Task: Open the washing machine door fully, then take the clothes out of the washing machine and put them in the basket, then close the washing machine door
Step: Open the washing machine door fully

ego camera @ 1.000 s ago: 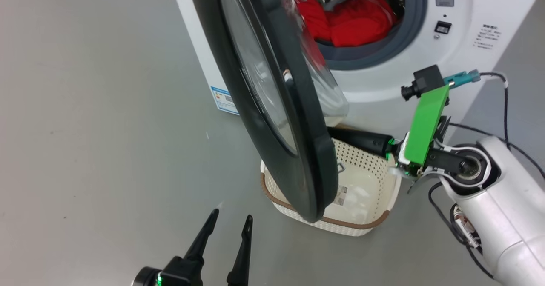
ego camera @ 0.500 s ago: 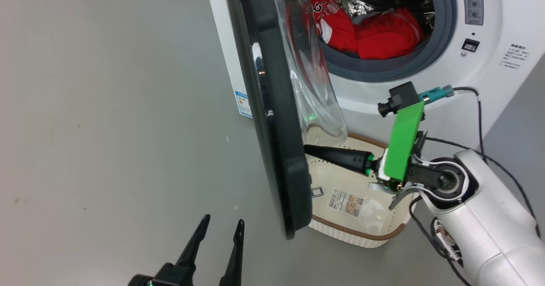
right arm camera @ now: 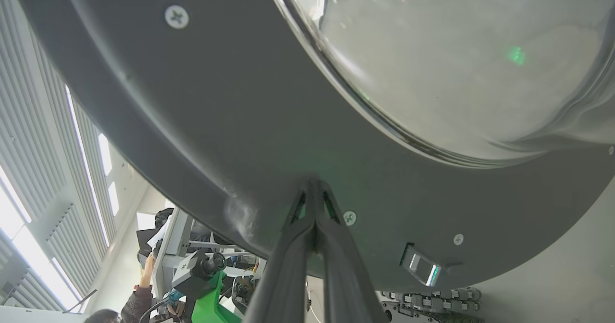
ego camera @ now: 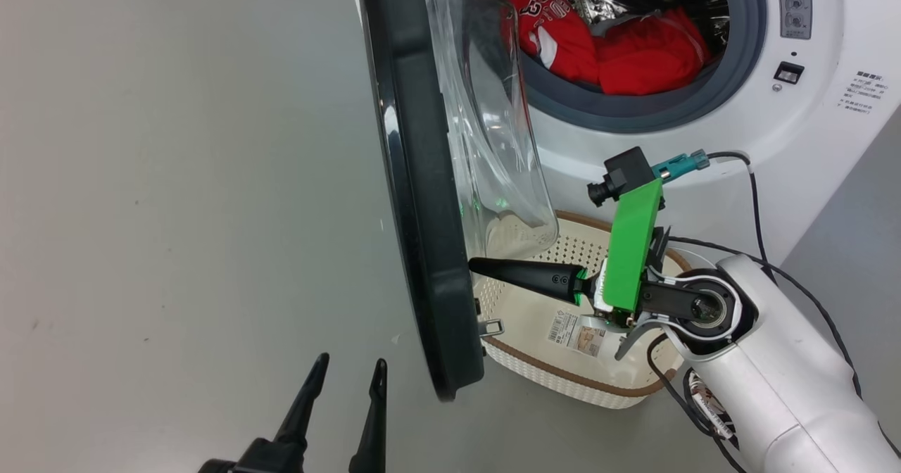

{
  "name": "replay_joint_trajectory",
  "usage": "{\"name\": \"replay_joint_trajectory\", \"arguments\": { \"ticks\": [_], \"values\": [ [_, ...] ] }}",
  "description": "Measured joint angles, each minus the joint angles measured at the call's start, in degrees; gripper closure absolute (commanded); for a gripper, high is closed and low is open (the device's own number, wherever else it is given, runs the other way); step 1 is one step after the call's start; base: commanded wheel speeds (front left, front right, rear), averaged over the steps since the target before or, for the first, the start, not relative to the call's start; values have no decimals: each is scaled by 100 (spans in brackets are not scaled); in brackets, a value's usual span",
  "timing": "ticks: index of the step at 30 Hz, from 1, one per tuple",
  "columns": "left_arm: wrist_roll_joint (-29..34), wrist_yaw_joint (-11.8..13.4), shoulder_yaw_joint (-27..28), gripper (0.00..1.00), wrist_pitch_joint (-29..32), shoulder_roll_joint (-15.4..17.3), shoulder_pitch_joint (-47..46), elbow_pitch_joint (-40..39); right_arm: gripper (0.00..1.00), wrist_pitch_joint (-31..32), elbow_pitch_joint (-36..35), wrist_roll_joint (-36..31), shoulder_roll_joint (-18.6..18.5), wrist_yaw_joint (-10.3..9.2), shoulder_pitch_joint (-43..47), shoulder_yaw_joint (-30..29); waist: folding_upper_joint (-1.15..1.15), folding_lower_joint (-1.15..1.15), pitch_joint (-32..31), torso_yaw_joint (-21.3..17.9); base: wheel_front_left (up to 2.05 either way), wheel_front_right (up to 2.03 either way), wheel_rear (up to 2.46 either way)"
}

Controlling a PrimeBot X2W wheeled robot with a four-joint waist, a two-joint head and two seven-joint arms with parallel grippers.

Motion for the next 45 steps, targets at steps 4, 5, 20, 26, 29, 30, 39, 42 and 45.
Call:
{"name": "replay_joint_trajectory", "arguments": {
  "ticks": [4, 5, 20, 26, 29, 30, 39, 42, 45],
  "values": [
    [0, 0, 0, 0, 0, 0, 0, 0, 100, -8, 8, -21, 5, 0, 2, 4, 0, 0, -26, -9, 0, 0, 0],
    [0, 0, 0, 0, 0, 0, 1, 0, 100, -9, 9, -30, 3, 0, 3, 3, 0, 0, -37, -12, 0, 0, 0],
    [41, -151, 118, 0, 0, 1, 0, 213, 0, -725, -115, -364, -208, 0, 422, 1, 0, 0, -235, -89, 0, 0, 0],
    [124, -255, 199, 0, 0, 3, -1, 308, 0, -1104, -124, -405, -405, 0, 766, 9, 0, 0, -327, -142, 0, 0, 0],
    [155, -264, 241, 0, 0, 3, -1, 369, 0, -1316, -138, -472, -514, 0, 955, 14, 0, 0, -372, -172, 0, 0, 0],
    [156, -265, 264, 0, 0, 3, 0, 379, 0, -1373, -142, -472, -541, 0, 1015, 19, 0, 0, -383, -190, 0, 0, 0],
    [179, -311, 419, 0, 0, 9, 0, 403, 0, -2031, -158, -660, -917, 0, 1479, 111, 0, 0, -412, -444, 0, 0, 0],
    [190, -311, 447, 0, 0, 8, 0, 411, 0, -2192, -137, -660, -989, 0, 1595, 145, 0, 0, -420, -488, 0, 0, 0],
    [202, -311, 497, 0, 0, 8, 1, 411, 0, -2432, -110, -666, -1094, 0, 1778, 193, 0, 0, -430, -547, 0, 0, 0]
  ]
}}
